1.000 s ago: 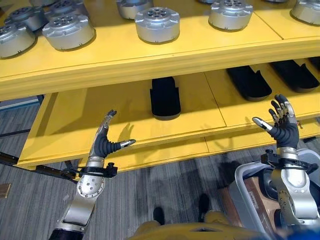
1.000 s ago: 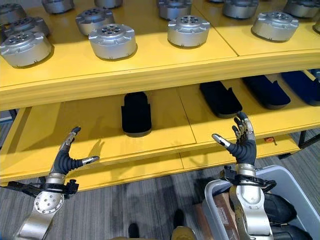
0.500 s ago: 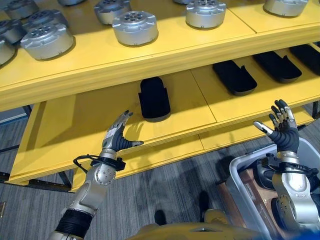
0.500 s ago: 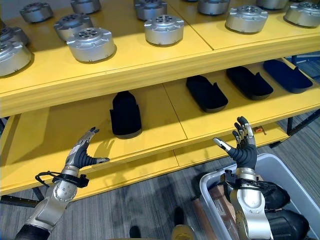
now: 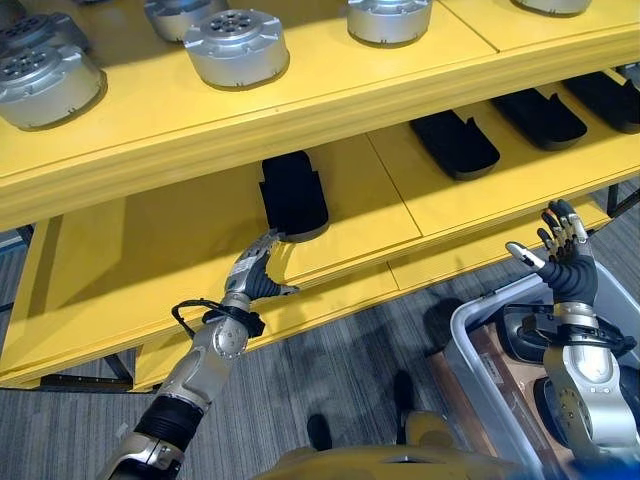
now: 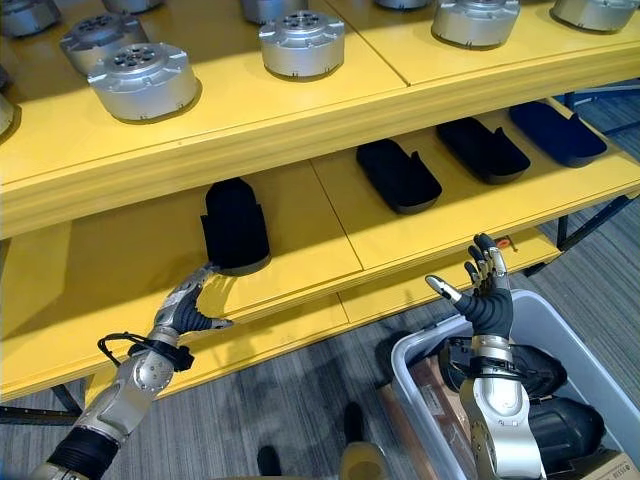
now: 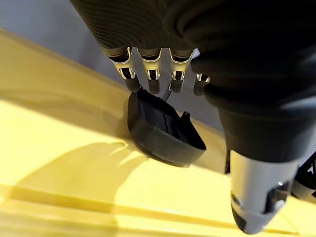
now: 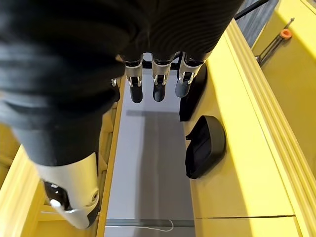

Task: Move parts from the plastic box to the shelf.

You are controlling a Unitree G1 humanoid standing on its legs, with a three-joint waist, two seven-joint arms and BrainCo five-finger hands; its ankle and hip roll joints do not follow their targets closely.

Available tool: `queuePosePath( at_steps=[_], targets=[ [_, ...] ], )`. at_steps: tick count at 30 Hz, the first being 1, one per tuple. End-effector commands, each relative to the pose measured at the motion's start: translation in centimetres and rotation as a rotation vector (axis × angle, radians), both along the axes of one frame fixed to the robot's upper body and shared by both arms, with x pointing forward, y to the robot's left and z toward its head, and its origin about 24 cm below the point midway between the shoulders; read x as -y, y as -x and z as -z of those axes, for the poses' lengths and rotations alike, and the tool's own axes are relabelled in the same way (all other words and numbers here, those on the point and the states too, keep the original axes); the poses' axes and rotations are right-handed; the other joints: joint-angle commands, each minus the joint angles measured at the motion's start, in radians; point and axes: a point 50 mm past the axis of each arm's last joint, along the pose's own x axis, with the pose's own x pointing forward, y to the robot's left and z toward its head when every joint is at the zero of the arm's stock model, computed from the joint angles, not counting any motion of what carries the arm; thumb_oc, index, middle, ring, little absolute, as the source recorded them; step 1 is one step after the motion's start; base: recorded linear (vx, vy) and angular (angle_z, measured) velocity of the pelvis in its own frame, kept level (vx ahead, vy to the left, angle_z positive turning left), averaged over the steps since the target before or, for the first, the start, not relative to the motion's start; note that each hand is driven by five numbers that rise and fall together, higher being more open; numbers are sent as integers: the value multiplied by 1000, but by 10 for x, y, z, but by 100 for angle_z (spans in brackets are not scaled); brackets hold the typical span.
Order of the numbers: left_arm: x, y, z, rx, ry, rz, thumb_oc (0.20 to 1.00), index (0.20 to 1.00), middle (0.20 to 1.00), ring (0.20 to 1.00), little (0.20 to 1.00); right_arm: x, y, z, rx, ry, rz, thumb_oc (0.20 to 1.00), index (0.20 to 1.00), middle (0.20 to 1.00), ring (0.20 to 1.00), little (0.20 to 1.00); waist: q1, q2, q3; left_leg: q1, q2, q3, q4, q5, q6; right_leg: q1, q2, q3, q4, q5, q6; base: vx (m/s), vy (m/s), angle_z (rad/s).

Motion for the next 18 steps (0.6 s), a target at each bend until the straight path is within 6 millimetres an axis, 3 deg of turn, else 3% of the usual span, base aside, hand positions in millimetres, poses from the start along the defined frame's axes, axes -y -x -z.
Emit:
queuePosePath(
  at_steps=[1, 18],
  targets=[
    [-4, -24, -23, 89, -60, 9, 1000, 1000, 1000, 1000, 1000, -1, 0, -25, 146, -10, 12, 1000, 1000, 1000, 1000, 1000, 7, -21, 31, 0, 100, -10, 8, 57, -82, -2, -107, -13, 93, -43, 119, 0, 0, 0],
    [13, -37, -15, 48, -76, 45, 1000, 1000, 1000, 1000, 1000, -5, -3, -30, 167, -5, 6, 1000, 1000, 1000, 1000, 1000, 1, -21, 96, -35, 99, -12, 11, 71, -84, -47, -113, -6, 115, -44, 115, -1, 0, 0]
  ],
)
